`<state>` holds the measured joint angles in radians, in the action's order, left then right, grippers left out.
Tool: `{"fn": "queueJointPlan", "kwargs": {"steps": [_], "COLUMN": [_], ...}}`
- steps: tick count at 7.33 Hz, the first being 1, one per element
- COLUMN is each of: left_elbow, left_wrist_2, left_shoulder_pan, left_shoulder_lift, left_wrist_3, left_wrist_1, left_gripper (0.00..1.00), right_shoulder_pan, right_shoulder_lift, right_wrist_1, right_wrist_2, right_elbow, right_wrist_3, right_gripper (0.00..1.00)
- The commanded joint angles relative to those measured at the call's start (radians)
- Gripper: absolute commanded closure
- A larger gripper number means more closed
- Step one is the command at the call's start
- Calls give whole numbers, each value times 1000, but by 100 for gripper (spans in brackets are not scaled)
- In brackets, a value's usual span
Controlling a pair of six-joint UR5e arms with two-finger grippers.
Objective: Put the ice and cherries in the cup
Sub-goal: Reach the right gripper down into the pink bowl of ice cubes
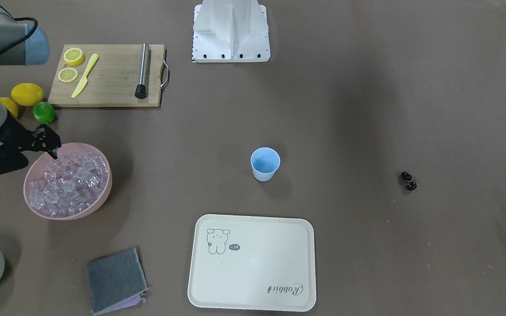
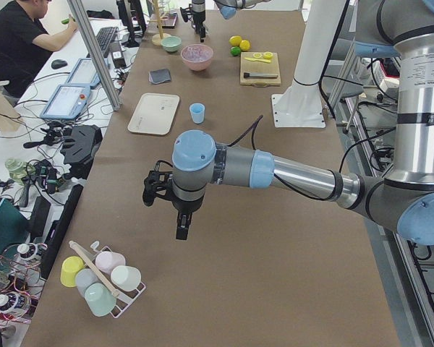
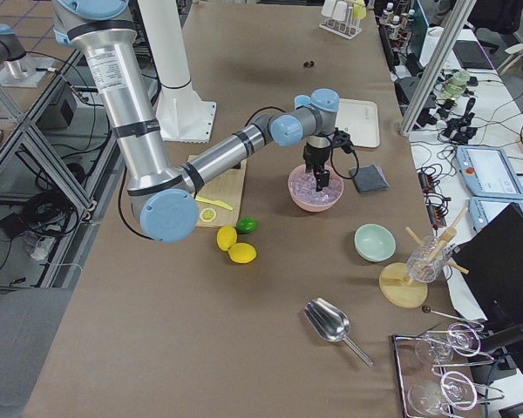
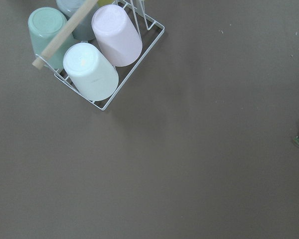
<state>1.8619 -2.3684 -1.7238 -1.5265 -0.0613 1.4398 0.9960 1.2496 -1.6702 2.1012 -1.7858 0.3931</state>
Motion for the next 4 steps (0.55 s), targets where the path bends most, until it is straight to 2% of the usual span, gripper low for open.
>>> {"fn": "queueJointPlan", "kwargs": {"steps": [1,2,4], "left_elbow": [2,3,3], "left_wrist_2": [-2,-2,-2], "left_shoulder_pan": [0,0,0], "left_shoulder_lift": [-1,0,-3], "left_wrist_3": [0,0,0], "left_wrist_1": [-1,-1,-1], "left_gripper": [2,2,2], "right_shoulder_pan": [-37,-51,-80], "right_shoulder_lift": [-13,-24,-29], "right_wrist_1": [24,26,99], "right_wrist_2": [-6,-4,-4], "right_elbow": [51,54,66], "right_wrist_3": [149,300,450], "right_gripper": [12,12,20]}}
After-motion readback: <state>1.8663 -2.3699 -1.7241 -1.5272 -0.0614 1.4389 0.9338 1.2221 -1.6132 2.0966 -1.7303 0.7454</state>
